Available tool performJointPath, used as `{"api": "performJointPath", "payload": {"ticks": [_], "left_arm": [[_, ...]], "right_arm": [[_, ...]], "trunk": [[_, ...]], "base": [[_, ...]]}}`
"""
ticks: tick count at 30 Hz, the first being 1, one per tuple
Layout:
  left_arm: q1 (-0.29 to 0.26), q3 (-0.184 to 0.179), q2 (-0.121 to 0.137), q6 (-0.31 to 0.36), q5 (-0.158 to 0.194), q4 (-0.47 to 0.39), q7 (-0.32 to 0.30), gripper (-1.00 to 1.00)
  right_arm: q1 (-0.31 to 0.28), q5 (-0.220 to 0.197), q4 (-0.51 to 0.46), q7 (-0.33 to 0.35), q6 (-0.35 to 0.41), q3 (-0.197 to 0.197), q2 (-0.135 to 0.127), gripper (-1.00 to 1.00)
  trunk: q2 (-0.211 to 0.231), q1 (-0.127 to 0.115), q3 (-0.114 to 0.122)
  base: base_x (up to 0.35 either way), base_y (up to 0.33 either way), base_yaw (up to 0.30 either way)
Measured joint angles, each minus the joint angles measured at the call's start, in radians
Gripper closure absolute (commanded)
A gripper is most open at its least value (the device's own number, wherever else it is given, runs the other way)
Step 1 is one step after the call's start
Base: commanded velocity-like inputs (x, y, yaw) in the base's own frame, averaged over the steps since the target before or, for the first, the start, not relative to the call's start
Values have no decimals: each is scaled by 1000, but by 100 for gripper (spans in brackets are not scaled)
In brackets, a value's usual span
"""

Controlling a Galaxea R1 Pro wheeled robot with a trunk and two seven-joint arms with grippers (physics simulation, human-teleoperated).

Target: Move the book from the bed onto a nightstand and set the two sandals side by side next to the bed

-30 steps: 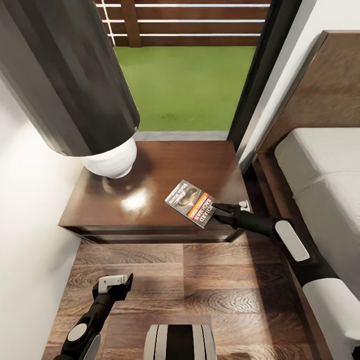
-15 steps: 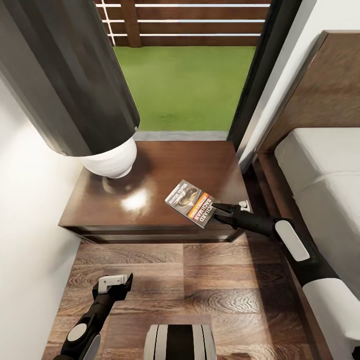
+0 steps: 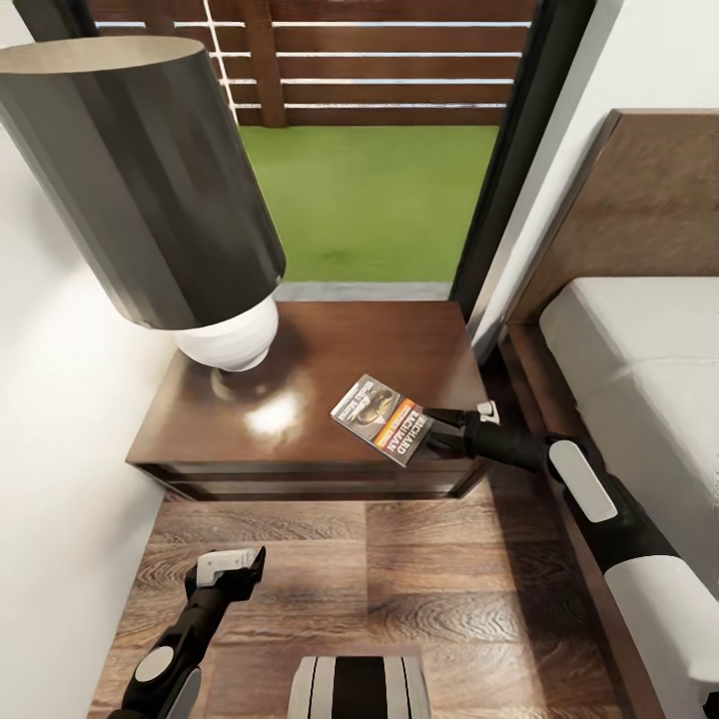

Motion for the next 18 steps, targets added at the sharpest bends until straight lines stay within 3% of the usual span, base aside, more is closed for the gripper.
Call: {"api": "performJointPath", "payload": {"ticks": [13,14,15,18], "left_arm": [[0,-1,-2,0,2,12,-1,-100],[0,-4,-6,0,4,31,-2,-100],[0,-4,-7,0,3,44,-3,-100],[0,-6,-9,1,2,55,-4,-100]], "right_arm": [[0,11,-30,-10,-18,1,0,-100],[4,7,-155,-183,-65,5,0,-100],[7,9,-220,-261,-79,6,0,-100],[10,20,-289,-379,-93,10,0,-100]], "trunk": [[3,-6,50],[3,-6,54],[10,-10,57],[31,-22,67]], "base": [[0,0,0],[0,0,0],[0,0,0],[0,0,0]]}}
